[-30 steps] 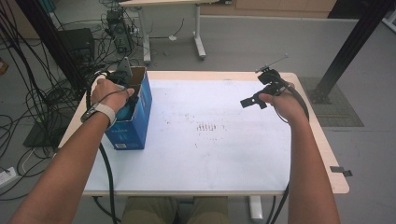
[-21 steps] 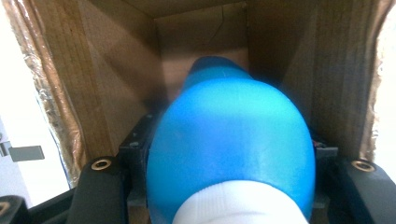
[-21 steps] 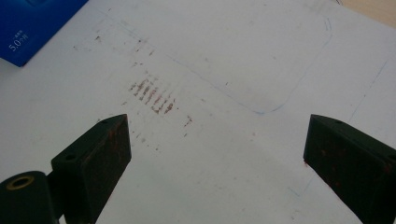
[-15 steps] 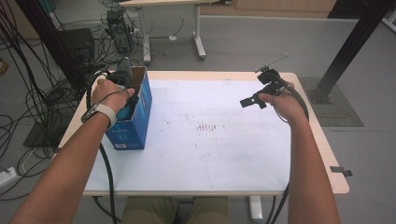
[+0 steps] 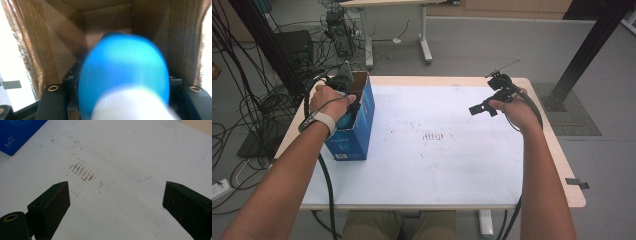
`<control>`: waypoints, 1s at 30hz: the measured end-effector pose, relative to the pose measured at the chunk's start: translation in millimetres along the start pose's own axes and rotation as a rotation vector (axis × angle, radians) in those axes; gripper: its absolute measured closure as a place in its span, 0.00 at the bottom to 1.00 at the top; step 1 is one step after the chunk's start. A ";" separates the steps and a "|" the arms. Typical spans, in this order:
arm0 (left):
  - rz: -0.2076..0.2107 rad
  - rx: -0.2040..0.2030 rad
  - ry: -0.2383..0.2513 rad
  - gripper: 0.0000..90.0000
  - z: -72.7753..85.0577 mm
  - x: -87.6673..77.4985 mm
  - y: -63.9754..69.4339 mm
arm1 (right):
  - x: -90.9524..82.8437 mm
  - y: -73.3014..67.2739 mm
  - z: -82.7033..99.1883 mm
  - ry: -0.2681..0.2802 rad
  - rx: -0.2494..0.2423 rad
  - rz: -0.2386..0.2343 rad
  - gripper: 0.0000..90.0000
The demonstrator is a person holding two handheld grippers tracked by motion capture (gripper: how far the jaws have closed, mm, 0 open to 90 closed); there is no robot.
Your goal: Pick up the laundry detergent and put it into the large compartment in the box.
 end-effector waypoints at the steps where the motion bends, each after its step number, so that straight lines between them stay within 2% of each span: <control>1: -0.003 -0.002 -0.001 0.38 0.0 0.6 -0.5 | 0.0 0.1 -0.2 0.001 -0.003 0.002 0.08; 6: 0.009 -0.007 0.012 0.33 1.8 0.6 -5.2 | 0.5 -0.6 -1.1 -0.004 -0.004 0.002 0.08; 17: 0.024 -0.002 0.021 0.32 4.3 -5.9 -8.1 | 1.8 -4.2 -4.3 -0.010 -0.013 0.002 0.08; 25: 0.033 0.008 0.019 0.31 6.3 -17.7 -9.6 | -1.5 -6.0 -4.6 -0.004 -0.017 0.006 0.08; 27: 0.044 0.009 0.021 0.25 7.0 -21.5 -9.6 | -1.7 -6.9 -5.1 -0.005 -0.019 0.006 0.08; 30: 0.039 0.006 0.032 0.19 9.0 -28.0 -9.5 | -1.9 -8.0 -5.5 -0.002 -0.022 0.003 0.08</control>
Point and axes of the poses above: each handheld gripper's, and its own axes: x roughly forward along the jaws, z roughly out of its underside, y roughly to its right, the point moved 9 cm from there along x, roughly forward along the jaws, and after that the axes turned 10 degrees about -y, right-handed, at the moved point
